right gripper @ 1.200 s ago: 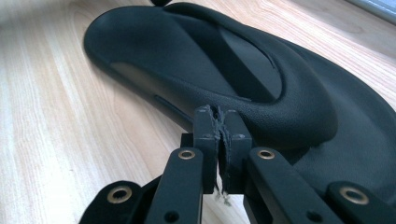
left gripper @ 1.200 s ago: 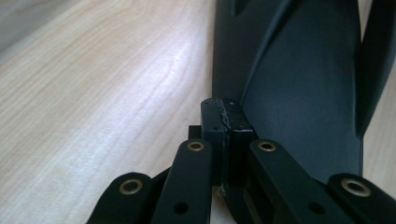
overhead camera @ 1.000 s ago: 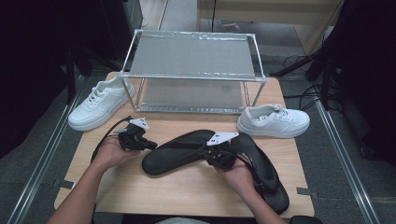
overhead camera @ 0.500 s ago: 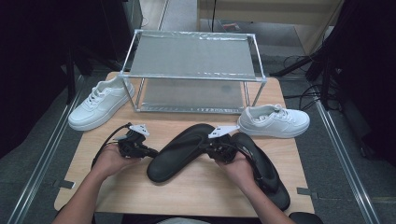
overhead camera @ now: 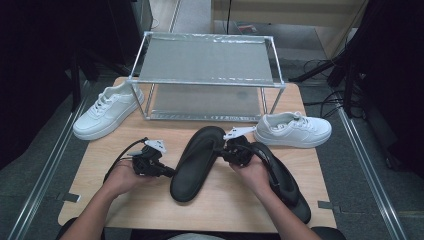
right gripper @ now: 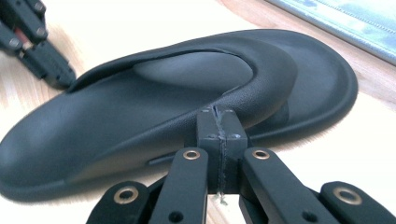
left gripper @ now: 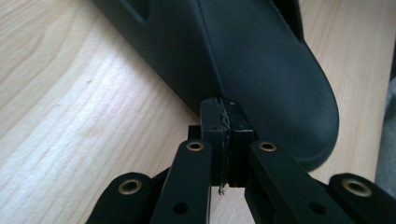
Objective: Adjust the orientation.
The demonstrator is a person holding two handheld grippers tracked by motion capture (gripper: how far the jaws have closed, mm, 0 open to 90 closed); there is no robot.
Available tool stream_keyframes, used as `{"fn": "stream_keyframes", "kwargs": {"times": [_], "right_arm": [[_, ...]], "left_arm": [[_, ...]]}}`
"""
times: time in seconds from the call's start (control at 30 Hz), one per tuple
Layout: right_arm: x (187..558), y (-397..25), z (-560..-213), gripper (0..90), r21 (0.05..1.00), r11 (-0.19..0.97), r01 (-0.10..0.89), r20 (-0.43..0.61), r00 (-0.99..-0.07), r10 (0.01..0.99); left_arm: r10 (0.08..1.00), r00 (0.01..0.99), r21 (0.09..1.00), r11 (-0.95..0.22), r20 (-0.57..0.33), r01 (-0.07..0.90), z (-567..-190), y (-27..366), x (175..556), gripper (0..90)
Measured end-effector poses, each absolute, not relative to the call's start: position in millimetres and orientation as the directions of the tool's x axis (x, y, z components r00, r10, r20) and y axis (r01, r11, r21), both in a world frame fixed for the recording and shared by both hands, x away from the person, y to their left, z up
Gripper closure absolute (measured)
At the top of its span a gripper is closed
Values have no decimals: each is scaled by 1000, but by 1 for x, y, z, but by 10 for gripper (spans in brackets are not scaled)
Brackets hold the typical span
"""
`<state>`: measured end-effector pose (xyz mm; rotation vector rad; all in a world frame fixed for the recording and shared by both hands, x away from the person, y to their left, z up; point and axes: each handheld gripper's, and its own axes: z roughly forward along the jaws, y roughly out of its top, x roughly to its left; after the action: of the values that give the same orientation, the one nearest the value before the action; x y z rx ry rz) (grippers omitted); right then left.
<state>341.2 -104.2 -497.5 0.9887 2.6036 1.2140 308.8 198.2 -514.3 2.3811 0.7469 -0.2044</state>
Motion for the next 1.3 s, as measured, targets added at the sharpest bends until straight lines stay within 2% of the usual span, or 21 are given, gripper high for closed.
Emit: {"fn": "stream_keyframes", "kwargs": {"times": [0.13, 0.3, 0.5, 0.77, 0.97, 1.3], "right_arm": [[345, -103, -497, 900, 719, 462, 519, 172, -777, 606], [345, -111, -492, 900, 727, 422, 542, 227, -769, 597], [341, -115, -488, 900, 734, 425, 530, 215, -774, 596], [331, -115, -491, 900, 721, 438, 537, 213, -773, 597], [323, -112, -498, 900, 706, 452, 546, 216, -774, 596], [321, -105, -505, 900, 692, 478, 541, 213, -786, 580]], "left_arm": [[454, 833, 525, -648, -316, 552, -514, 195, 307, 879], [499, 819, 562, -606, -282, 563, -508, 200, 315, 900], [537, 801, 580, -574, -266, 578, -506, 201, 329, 900], [534, 804, 565, -590, -263, 577, -510, 194, 340, 900], [508, 829, 557, -629, -234, 542, -511, 183, 346, 899], [504, 828, 552, -629, -246, 547, -511, 182, 348, 899]]}}
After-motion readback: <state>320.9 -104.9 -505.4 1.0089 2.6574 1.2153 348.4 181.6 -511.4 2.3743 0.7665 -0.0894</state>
